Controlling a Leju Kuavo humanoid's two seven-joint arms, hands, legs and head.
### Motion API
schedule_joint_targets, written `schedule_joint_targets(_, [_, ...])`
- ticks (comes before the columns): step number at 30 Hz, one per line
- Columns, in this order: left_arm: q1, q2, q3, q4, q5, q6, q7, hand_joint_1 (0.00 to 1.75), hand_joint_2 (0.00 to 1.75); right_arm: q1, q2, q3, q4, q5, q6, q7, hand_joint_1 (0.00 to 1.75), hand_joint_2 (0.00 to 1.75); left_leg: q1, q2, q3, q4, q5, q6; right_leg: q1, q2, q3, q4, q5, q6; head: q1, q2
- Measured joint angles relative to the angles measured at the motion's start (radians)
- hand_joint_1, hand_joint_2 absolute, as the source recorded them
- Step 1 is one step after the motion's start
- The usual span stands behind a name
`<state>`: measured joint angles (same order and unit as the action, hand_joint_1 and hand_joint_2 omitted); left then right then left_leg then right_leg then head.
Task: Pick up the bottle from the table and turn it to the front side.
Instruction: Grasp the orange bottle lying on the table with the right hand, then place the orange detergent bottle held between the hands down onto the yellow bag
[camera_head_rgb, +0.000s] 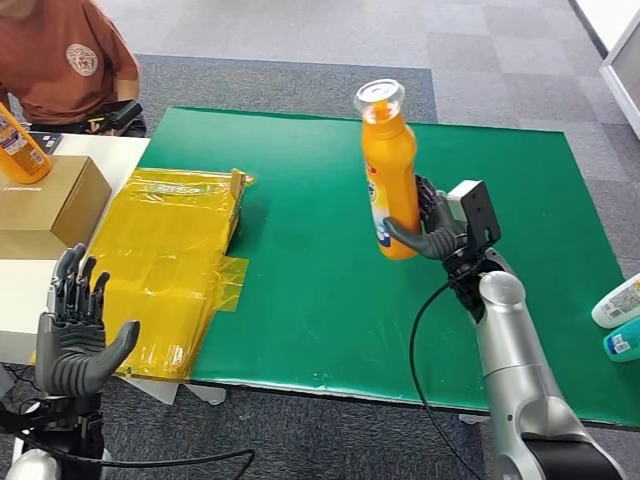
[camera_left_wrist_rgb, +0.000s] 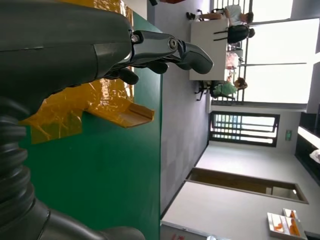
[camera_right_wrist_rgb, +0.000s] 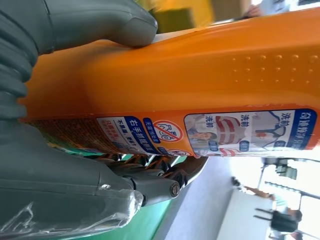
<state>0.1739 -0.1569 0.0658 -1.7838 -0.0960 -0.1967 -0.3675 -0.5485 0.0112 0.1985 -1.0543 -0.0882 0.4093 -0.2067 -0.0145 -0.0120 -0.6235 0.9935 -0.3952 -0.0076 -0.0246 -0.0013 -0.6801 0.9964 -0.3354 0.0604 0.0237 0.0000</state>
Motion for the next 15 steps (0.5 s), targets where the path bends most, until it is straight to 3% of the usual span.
schedule_joint_targets(5, [-0.008,0.0,-0.014,0.0,0.003,0.0,0.004,0.0,1.75,0.029,0.021,-0.013,-0.066,-0.117,0.028,0.013,1.75,1.75,0.0,0.0,0.0,0.0,0.0,0.0,0.0,0.0,0.0,0.0,0.0,0.0,0.0,0.0])
schedule_joint_targets(15, [-0.096,0.007,-0.049,0.002,-0.014,0.066,0.036,0.0,1.75,0.084,0.063,0.045,-0.175,-0.133,0.049,0.006,1.75,1.75,0.0,0.0,0.0,0.0,0.0,-0.001,0.0,0.0,0.0,0.0,0.001,-0.001,0.0,0.0])
